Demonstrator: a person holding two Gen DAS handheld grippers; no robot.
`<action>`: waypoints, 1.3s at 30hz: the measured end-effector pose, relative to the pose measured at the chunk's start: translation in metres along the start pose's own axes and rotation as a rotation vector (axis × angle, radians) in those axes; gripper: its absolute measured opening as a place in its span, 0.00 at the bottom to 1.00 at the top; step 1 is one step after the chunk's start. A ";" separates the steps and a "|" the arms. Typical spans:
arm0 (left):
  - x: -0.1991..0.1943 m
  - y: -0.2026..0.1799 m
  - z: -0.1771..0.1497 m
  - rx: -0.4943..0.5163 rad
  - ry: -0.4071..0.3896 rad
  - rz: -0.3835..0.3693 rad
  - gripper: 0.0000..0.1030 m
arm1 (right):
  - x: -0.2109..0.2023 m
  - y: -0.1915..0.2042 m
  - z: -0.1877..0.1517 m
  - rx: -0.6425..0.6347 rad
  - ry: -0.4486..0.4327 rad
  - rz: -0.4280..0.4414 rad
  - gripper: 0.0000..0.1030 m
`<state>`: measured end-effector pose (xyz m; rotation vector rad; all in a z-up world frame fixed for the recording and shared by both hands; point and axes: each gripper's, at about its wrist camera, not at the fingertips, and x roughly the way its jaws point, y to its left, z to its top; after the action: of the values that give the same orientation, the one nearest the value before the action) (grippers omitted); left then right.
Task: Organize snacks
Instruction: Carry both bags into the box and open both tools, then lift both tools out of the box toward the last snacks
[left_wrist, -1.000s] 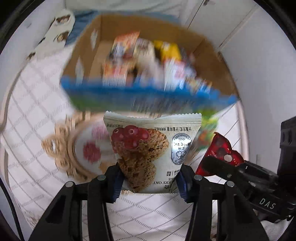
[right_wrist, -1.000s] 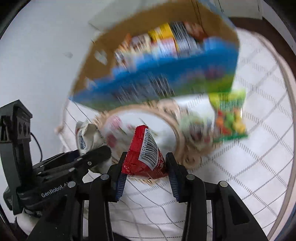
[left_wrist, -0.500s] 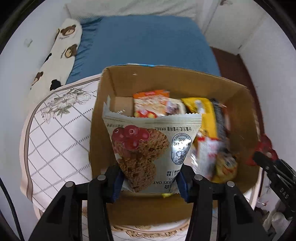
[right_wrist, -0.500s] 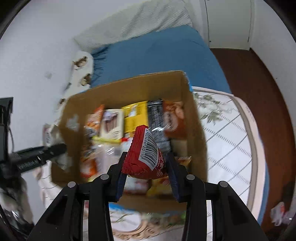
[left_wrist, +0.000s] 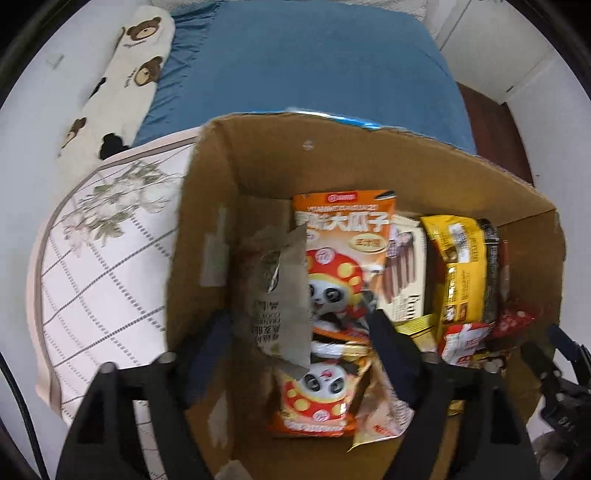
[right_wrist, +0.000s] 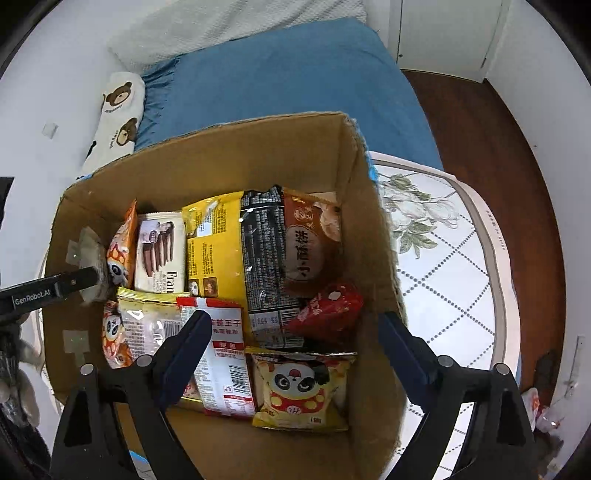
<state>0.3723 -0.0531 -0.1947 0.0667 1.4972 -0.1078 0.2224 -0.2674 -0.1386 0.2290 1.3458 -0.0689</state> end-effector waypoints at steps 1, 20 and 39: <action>0.000 -0.003 0.000 0.009 -0.006 0.007 0.83 | 0.001 0.002 0.000 -0.009 0.004 -0.009 0.91; -0.032 -0.013 -0.043 0.017 -0.155 0.021 0.89 | -0.022 0.027 -0.013 -0.068 -0.042 -0.040 0.95; -0.118 -0.015 -0.146 0.023 -0.413 0.011 0.89 | -0.104 0.047 -0.087 -0.129 -0.223 0.010 0.95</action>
<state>0.2176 -0.0482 -0.0879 0.0669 1.0830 -0.1214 0.1243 -0.2121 -0.0495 0.1147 1.1221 0.0013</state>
